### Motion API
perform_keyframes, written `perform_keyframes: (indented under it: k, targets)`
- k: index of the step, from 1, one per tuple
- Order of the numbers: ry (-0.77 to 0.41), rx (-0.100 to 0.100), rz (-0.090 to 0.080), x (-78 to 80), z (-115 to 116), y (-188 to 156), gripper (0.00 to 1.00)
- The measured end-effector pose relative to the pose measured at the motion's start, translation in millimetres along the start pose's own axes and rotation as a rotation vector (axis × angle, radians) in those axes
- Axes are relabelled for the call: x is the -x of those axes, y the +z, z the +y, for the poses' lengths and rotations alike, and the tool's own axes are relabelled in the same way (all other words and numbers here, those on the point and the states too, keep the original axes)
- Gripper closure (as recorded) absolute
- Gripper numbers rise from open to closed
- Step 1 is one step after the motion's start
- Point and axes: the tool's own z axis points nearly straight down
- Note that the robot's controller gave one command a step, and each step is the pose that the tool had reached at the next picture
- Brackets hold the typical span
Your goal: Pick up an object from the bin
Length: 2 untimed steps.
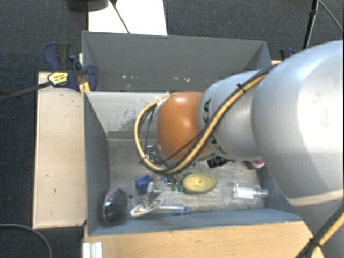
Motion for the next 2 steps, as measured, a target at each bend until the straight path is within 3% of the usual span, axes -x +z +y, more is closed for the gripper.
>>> perform_keyframes:
  k: [1, 2]
  targets:
    - [0.003, 0.001, 0.000, -0.2, 0, 0, 1.00]
    - [-0.020, 0.005, -0.009, -8.6, 21, -125, 1.00]
